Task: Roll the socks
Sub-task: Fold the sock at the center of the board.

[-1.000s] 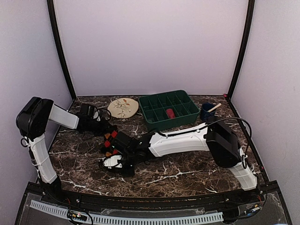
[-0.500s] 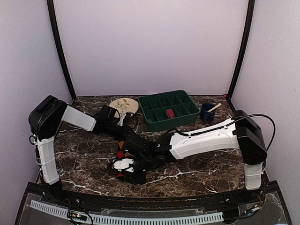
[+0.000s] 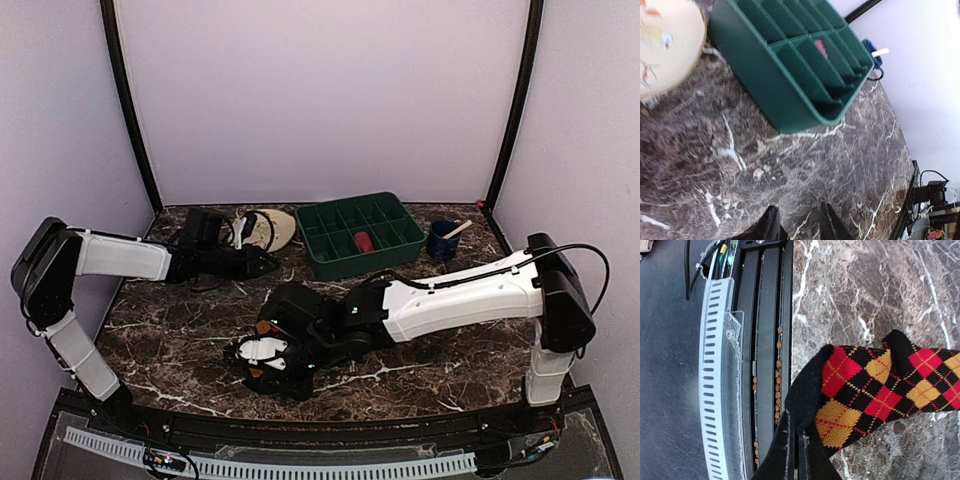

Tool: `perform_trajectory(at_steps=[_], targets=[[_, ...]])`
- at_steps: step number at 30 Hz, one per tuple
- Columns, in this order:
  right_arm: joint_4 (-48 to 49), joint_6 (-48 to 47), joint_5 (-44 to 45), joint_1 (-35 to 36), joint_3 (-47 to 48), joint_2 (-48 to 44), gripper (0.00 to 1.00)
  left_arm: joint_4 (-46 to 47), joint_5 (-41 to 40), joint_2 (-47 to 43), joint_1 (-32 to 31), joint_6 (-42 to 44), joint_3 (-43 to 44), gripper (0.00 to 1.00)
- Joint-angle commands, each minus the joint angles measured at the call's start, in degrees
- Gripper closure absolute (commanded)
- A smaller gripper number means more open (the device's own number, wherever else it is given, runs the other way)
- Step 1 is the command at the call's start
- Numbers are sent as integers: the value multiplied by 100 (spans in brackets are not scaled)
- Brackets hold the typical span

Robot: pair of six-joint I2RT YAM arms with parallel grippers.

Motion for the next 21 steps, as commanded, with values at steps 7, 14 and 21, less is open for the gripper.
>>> perform_trajectory(at_steps=[7,14,21], targets=[[-269,-370,-194,-645,623,-31,100,360,-1507,-1158,86,-330,-640,68],[-522,-698,-406,-1212,1086,288,100,657,-1902,-1363,87,-363,-1052,68],[-718,-929,-738,-1622,1508,749,100,881,-1974,-1508,87,-383,-1354,69]])
